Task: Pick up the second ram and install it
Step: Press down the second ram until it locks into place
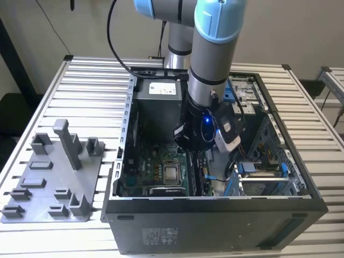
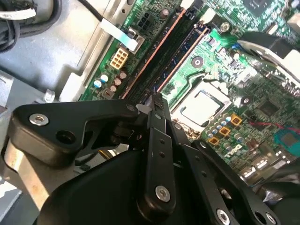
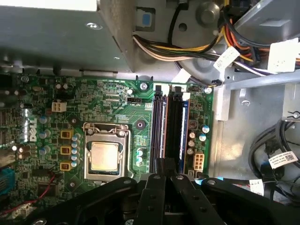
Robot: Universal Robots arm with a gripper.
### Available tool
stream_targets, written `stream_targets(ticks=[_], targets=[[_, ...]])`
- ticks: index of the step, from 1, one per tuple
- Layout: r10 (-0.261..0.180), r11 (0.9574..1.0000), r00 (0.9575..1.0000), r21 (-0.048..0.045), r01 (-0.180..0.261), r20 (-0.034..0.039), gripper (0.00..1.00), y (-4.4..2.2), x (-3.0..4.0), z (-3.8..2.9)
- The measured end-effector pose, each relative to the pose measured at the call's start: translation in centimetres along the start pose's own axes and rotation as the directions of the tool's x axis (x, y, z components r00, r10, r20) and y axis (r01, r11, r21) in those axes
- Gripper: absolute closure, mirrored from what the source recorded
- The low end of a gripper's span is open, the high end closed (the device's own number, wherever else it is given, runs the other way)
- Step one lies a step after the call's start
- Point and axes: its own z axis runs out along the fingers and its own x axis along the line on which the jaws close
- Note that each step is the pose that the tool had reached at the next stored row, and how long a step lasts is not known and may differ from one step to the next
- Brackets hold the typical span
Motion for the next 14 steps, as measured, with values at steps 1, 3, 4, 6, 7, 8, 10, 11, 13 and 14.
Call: stream_targets(ticks=[1,3,4,6,7,8,10,11,13,14], targets=[[-0.018,0.9998,0.9998,-0.0004,0.018,-0.0003,0.89,0.00,0.00,0.00],[-0.054,0.9985,0.9985,-0.0014,0.054,-0.0009,0.89,0.00,0.00,0.00],[-0.072,0.9974,0.9974,-0.0018,0.072,-0.0012,0.89,0.00,0.00,0.00],[-0.109,0.9940,0.9940,-0.0027,0.109,-0.0016,0.89,0.00,0.00,0.00],[-0.127,0.9919,0.9919,-0.0032,0.127,-0.0017,0.89,0.00,0.00,0.00],[-0.145,0.9894,0.9894,-0.0037,0.145,-0.0019,0.89,0.00,0.00,0.00],[-0.180,0.9836,0.9836,-0.0045,0.180,-0.0021,0.89,0.00,0.00,0.00],[-0.198,0.9802,0.9802,-0.0050,0.198,-0.0021,0.89,0.00,0.00,0.00],[-0.233,0.9725,0.9725,-0.0056,0.233,-0.0012,0.89,0.00,0.00,0.00],[-0.250,0.9682,0.9683,-0.0059,0.250,-0.0006,0.89,0.00,-0.01,0.00]])
